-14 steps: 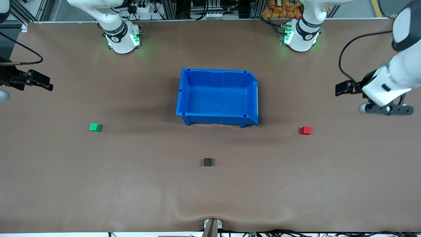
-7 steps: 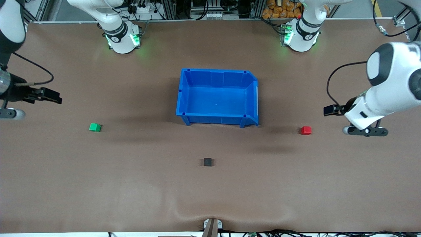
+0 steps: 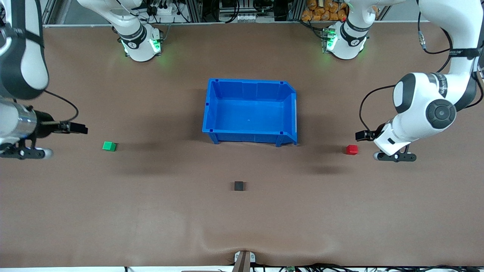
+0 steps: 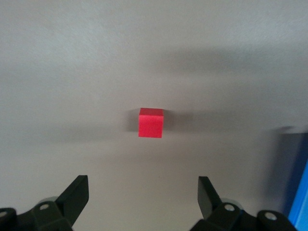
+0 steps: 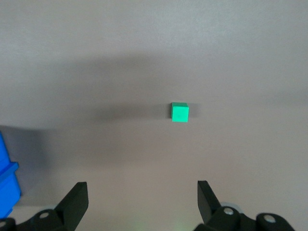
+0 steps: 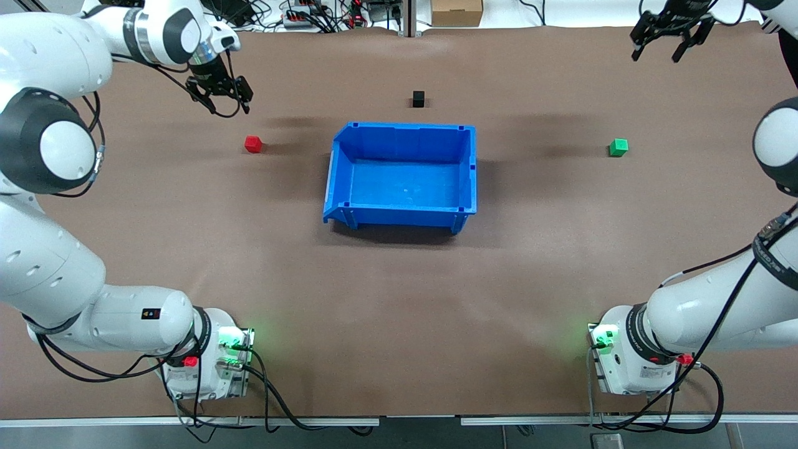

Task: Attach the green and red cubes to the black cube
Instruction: 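Grasp the green cube with the right gripper while the left gripper grasps the red cube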

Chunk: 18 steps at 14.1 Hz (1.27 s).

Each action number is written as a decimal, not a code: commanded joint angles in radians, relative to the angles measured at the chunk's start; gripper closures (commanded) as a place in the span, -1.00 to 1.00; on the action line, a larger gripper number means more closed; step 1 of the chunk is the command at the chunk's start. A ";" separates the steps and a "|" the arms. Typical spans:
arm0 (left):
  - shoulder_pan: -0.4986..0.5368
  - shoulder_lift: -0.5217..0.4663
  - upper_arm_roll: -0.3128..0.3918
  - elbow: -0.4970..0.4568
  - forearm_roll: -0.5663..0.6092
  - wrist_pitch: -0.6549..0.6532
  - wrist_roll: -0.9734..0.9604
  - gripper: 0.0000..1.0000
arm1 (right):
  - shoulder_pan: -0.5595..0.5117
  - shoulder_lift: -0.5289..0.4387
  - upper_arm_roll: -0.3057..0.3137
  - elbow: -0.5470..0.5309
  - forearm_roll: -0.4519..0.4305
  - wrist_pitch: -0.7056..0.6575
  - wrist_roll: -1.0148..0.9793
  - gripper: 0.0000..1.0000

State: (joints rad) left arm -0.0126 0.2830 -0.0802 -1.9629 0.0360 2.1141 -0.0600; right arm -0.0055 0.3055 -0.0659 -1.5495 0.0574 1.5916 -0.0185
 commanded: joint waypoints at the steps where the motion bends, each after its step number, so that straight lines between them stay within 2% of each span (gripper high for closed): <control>1: 0.000 0.025 -0.004 -0.008 0.018 0.033 -0.021 -1.00 | -0.014 0.041 0.005 0.008 0.045 0.008 0.002 -1.00; 9: -0.001 0.131 -0.004 -0.024 0.018 0.154 -0.024 -1.00 | -0.074 0.211 0.005 0.005 0.048 0.157 0.003 -1.00; 14: -0.007 0.205 -0.004 -0.021 0.073 0.242 -0.023 -1.00 | -0.091 0.287 0.005 -0.003 0.048 0.166 0.005 -1.00; 18: -0.009 0.229 -0.004 -0.021 0.081 0.259 -0.023 -1.00 | -0.097 0.323 0.005 -0.050 0.045 0.252 -0.006 -1.00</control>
State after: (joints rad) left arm -0.0166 0.5110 -0.0844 -1.9817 0.0918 2.3619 -0.0601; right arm -0.0840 0.6202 -0.0746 -1.5701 0.0956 1.8082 -0.0169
